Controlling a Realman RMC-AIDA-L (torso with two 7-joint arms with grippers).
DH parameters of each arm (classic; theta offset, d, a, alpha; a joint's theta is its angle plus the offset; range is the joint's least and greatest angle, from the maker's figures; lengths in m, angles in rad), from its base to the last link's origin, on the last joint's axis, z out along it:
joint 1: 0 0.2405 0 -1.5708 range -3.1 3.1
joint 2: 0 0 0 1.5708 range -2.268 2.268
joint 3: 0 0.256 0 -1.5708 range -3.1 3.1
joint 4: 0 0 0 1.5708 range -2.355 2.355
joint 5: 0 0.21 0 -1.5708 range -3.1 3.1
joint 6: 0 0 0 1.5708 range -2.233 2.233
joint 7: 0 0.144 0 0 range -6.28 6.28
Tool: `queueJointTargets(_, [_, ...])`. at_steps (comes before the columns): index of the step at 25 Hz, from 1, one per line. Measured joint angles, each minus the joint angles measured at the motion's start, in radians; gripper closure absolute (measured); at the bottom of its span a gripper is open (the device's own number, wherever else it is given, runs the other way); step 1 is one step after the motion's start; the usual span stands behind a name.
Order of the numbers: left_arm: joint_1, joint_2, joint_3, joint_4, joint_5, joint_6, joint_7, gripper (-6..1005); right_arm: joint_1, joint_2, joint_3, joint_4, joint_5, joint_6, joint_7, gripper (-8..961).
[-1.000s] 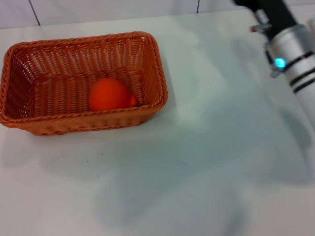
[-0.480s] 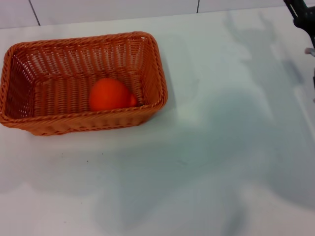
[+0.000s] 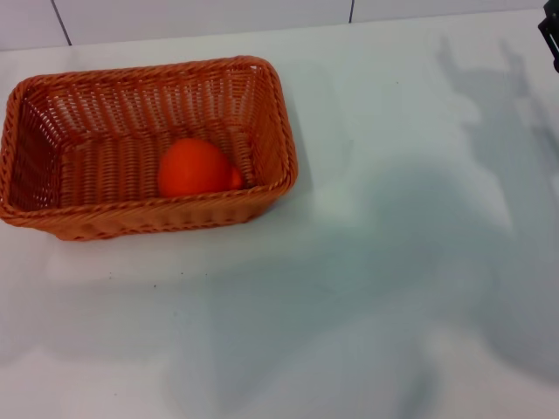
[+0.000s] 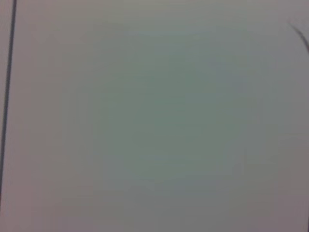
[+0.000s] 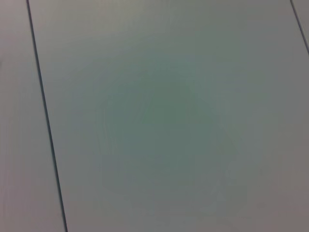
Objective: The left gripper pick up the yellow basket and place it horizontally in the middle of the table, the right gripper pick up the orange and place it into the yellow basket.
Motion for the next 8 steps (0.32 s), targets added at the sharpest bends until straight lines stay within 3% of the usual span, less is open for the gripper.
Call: queueJointTargets(8, [0.006, 0.0, -0.005, 0.0, 0.0, 0.002, 0.002, 112, -0.016, 0.003, -0.006, 0.001, -0.002, 0.016, 0.0, 6])
